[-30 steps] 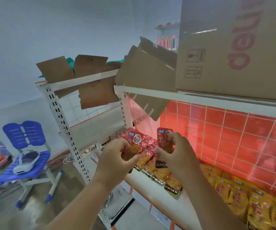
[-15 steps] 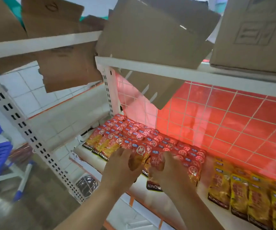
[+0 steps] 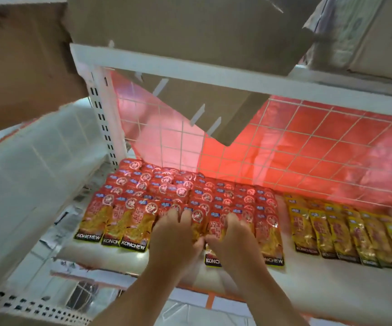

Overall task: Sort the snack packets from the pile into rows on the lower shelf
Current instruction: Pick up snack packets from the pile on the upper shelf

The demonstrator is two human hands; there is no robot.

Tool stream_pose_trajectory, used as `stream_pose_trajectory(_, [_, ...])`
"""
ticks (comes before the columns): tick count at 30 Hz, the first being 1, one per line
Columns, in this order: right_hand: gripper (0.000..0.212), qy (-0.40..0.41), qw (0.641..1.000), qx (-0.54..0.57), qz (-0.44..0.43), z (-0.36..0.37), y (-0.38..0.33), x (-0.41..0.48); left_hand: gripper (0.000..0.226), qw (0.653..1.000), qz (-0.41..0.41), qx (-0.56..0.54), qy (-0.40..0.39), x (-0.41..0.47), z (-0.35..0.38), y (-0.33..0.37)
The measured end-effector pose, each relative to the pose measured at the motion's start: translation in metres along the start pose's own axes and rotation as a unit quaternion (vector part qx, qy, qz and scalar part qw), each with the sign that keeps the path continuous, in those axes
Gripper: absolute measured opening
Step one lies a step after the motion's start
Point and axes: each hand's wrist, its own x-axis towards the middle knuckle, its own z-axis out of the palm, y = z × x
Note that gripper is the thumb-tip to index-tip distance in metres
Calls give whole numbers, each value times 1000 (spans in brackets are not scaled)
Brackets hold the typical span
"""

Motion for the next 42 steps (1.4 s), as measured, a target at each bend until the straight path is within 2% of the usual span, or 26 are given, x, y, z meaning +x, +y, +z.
stream_pose_trajectory(4, [52, 23, 999, -34, 11, 5, -11, 2, 56, 1000, 22, -18, -5, -1, -1, -5])
stream_pose_trajectory(9, [55, 16, 998, -57, 8, 13, -13, 0, 37, 997, 54, -52, -9, -3, -5, -11])
stream_pose_trajectory(12, [51, 6, 998, -68, 11, 16, -9, -1, 35, 996, 54, -65, -20, -6, -7, -11])
stream_pose_trajectory(26, [57, 26, 996, -83, 11, 19, 0, 5, 45, 995, 80, -34, -44, -2, -5, -12])
stream_pose_trajectory(33, [59, 42, 997, -71, 5, 22, 2, 6, 33, 992, 100, -68, -21, 2, -4, -5])
stream_pose_trajectory(42, [56, 45, 997, -57, 4, 21, 3, 6, 29, 990, 102, -99, -17, 5, -1, -3])
